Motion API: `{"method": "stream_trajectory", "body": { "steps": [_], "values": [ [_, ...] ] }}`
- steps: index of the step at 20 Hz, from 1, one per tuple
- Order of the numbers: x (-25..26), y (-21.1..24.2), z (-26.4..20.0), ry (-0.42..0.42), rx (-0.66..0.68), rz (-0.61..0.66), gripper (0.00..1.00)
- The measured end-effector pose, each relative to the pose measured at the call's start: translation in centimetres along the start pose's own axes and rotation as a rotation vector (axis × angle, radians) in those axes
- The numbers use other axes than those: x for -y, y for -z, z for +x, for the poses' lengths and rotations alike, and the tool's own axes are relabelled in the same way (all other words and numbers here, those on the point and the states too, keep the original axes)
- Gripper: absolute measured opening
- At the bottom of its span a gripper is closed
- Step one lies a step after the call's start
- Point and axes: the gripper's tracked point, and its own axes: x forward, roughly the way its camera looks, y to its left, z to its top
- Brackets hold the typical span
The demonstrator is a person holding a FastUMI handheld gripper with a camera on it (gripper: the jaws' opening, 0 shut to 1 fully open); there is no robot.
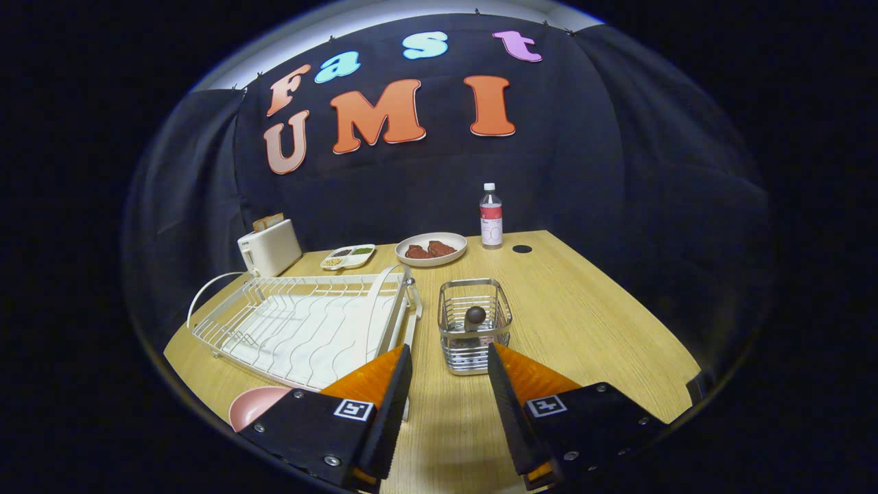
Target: Take the plate from the dish rack, then take the spoon from the basket and place it into the plate.
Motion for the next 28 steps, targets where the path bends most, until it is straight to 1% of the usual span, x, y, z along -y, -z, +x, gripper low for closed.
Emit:
{"method": "stream_trajectory", "body": {
  "steps": [3, 4, 6, 7, 8, 9, 10, 12, 14, 18, 23, 28],
  "values": [
    [0.4, -1.1, 1.3, 0.02, 0.045, -0.013, 0.62],
    [0.9, -1.4, 1.7, 0.048, 0.064, -0.022, 0.58],
    [1.6, -1.6, 2.5, 0.087, 0.082, -0.049, 0.44],
    [1.7, -1.6, 2.7, 0.093, 0.086, -0.052, 0.4],
    [1.7, -1.6, 3.0, 0.095, 0.09, -0.052, 0.34],
    [1.8, -1.5, 3.3, 0.099, 0.088, -0.053, 0.31],
    [2.0, -1.6, 3.6, 0.106, 0.092, -0.051, 0.25],
    [1.9, -1.3, 3.9, 0.103, 0.081, -0.038, 0.18],
    [1.3, -1.6, 4.2, 0.078, 0.087, -0.007, 0.15],
    [1.2, -2.6, 4.9, 0.075, 0.098, 0.022, 0.09],
    [1.2, -4.4, 4.9, 0.07, 0.094, 0.035, 0.08],
    [1.2, -8.1, 2.9, 0.068, 0.161, 0.008, 0.08]
  ]
}}
